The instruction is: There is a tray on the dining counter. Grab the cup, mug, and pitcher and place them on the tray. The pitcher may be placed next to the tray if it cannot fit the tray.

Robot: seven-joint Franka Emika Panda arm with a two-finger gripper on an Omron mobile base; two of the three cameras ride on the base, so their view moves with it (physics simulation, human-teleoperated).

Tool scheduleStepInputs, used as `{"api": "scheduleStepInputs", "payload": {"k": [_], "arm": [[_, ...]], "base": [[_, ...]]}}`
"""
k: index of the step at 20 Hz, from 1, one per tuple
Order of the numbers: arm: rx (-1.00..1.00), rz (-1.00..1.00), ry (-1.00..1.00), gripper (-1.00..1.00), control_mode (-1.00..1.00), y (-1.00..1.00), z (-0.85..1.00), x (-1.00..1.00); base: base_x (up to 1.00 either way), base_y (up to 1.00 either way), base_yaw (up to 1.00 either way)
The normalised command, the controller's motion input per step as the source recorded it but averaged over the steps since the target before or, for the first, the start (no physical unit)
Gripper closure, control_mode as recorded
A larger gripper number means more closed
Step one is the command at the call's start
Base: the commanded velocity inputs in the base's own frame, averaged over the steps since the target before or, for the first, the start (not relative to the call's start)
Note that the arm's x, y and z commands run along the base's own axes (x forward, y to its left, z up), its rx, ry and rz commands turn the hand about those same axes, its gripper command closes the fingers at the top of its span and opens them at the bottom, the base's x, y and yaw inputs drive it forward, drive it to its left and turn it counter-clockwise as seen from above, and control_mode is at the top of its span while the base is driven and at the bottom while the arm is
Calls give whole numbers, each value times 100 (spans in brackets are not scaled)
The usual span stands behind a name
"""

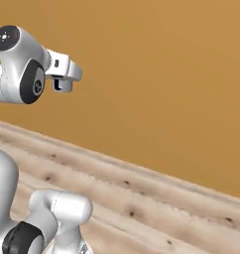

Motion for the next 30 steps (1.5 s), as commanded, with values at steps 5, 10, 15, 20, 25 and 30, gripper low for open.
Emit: {"api": "scheduleStepInputs", "payload": {"k": [5, 10, 15, 20, 25, 30], "arm": [[0, 0, 0, 100, 100, 0, 0, 0], [0, 0, 0, 100, 100, 0, 0, 0], [0, 0, 0, 100, 100, 0, 0, 0], [0, 0, 0, 100, 100, 0, 0, 0], [0, 0, 0, 100, 100, 0, 0, 0], [0, 0, 0, 100, 100, 0, 0, 0]], "base": [[98, -9, 75], [95, -25, 71], [95, -38, 67], [94, -35, 65], [92, -20, 41], [100, -3, 13]]}}
